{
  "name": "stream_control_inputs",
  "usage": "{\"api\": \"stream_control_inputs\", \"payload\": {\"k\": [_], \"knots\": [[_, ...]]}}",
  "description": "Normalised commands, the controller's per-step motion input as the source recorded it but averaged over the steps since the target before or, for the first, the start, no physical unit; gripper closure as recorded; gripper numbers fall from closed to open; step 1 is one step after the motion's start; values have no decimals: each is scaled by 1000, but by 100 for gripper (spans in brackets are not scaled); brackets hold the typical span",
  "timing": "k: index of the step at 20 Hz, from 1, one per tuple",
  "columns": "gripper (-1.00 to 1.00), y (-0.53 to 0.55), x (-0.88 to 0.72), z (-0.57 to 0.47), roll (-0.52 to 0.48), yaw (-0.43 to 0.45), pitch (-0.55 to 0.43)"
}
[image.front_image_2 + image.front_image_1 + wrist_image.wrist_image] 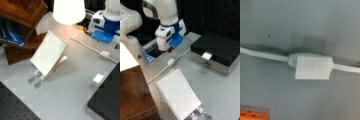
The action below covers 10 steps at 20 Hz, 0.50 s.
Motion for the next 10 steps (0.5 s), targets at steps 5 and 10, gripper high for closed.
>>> {"api": "stream_control_inputs", "payload": {"k": [5,10], "knots": [[-100,32,727,576,60,97,392],[-100,-20,646,350,-18,109,386]]}}
